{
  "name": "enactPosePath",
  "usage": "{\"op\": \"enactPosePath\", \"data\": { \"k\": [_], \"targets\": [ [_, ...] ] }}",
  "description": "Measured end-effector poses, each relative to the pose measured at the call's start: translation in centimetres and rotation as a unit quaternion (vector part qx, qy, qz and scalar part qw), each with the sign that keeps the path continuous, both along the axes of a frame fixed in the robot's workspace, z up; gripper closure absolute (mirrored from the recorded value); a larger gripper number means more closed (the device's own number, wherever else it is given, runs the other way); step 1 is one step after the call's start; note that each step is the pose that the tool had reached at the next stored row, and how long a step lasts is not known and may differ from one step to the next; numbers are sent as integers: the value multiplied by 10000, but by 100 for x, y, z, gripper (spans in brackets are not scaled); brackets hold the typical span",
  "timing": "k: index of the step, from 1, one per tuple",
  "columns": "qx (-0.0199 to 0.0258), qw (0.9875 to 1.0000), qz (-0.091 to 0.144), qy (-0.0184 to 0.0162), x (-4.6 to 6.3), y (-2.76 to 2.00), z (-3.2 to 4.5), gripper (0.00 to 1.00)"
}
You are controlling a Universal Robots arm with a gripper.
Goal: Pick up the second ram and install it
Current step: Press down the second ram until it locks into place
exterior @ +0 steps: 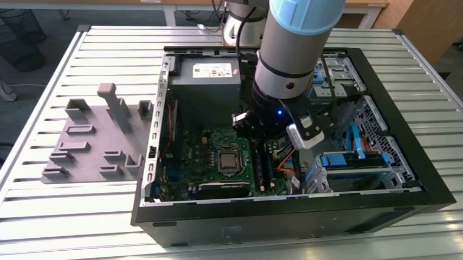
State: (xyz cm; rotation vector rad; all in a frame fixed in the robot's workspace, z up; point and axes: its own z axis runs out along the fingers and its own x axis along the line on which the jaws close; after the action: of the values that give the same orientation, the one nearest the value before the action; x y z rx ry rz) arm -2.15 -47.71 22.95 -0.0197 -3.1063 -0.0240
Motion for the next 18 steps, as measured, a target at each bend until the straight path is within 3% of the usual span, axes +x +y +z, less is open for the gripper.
{"op": "enactPosePath", "data": {
  "k": [18],
  "targets": [
    [32,10000,0,1,0,-1,-132,89]
  ]
}}
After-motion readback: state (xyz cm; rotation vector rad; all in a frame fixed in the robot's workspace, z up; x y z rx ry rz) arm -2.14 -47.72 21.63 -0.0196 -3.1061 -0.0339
